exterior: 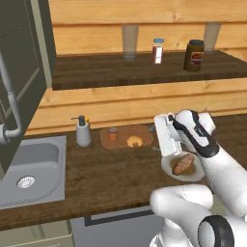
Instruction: From the different types of pastries on the counter, select a croissant and place it on the cutting board. Then retrieve a jar of jam from the cabinet and place it alongside the croissant on the cutting board.
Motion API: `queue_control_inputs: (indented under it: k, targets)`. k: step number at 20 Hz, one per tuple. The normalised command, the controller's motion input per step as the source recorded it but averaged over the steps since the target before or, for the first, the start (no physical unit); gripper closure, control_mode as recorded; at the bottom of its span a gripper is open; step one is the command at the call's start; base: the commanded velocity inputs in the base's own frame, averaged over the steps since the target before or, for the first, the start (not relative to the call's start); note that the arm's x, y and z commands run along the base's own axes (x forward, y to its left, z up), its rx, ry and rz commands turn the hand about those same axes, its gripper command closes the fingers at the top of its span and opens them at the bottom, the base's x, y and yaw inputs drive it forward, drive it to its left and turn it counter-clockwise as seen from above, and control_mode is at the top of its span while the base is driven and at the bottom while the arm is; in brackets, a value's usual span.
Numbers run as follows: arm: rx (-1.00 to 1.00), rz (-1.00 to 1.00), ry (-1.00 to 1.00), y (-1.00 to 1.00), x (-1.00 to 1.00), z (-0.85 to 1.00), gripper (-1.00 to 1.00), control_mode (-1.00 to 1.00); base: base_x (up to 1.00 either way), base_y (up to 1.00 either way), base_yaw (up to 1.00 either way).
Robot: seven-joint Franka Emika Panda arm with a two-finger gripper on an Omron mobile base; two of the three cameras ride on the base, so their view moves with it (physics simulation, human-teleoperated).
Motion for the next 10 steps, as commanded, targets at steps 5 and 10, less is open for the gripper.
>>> queue_control_inputs:
  k: [5,10]
  targets:
    - [-0.38,0.11,-0.44,-0.53,-0.92,0.38,-1.00,-1.00,0.00,0.00,0.00]
    - [-0.41,0.14,-0.46,-0.64,-1.00,0.49,-1.00,-1.00,0.00,0.00,0.00]
